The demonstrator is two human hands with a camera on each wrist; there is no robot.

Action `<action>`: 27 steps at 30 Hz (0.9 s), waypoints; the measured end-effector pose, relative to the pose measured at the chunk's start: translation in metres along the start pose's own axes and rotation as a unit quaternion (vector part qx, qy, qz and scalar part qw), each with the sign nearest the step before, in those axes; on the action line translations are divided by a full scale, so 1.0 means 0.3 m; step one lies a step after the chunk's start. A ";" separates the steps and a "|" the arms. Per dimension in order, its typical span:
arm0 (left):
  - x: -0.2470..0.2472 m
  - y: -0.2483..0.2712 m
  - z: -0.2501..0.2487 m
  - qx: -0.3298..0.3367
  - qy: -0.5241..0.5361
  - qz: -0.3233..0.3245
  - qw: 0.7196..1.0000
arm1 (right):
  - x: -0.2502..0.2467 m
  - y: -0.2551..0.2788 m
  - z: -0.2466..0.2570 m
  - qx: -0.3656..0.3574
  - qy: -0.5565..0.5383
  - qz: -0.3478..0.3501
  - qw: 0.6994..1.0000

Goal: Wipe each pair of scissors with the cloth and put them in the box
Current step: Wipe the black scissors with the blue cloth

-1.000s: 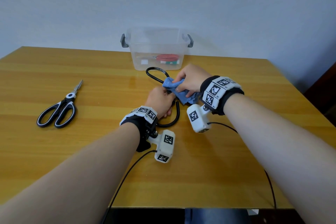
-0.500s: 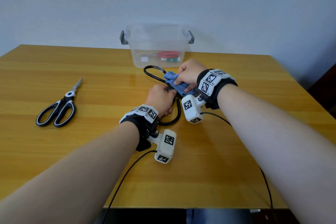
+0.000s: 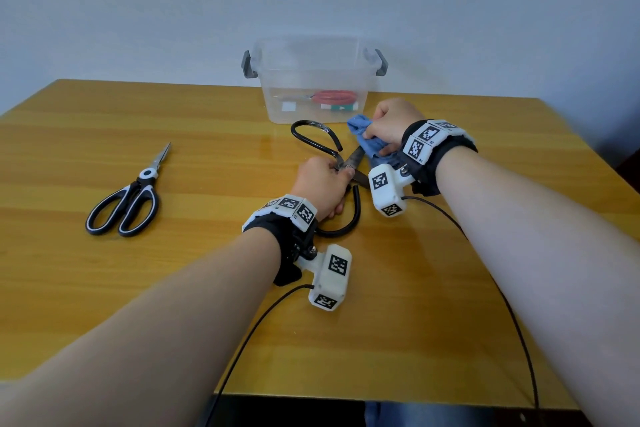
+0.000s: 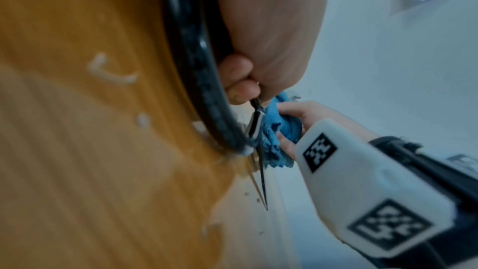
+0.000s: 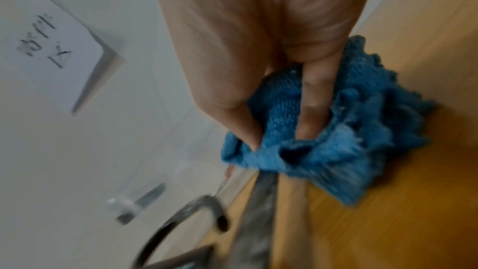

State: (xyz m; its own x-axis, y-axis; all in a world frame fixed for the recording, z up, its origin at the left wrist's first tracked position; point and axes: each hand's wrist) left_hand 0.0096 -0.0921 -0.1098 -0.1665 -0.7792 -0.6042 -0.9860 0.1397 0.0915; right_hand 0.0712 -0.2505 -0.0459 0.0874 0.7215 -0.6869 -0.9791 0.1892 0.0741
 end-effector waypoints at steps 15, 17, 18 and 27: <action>-0.006 0.016 -0.009 0.009 0.026 -0.017 0.999 | -0.038 0.102 0.023 -0.074 -0.046 -0.036 0.996; -0.008 0.017 -0.010 0.007 0.030 -0.015 0.999 | -0.025 0.137 0.034 -0.096 -0.049 0.037 0.993; -0.008 0.018 -0.011 0.005 0.029 -0.011 1.000 | -0.022 0.150 0.037 -0.107 -0.033 0.081 0.990; -0.013 0.021 -0.005 0.004 0.012 -0.003 1.000 | 0.016 0.159 0.031 -0.100 0.052 0.115 0.987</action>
State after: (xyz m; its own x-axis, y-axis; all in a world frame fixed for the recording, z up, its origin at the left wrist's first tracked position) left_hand 0.0040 -0.0891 -0.1055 -0.1611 -0.7950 -0.5848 -0.9868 0.1397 0.0819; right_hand 0.0267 -0.2319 -0.0390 -0.1497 0.6554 -0.7403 -0.9886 -0.1135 0.0994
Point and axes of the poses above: each hand's wrist, its own y-axis away from the middle knuckle, its own x-axis out of the palm, z = x × y, and after that the axes turned 8 degrees about -y, right-handed
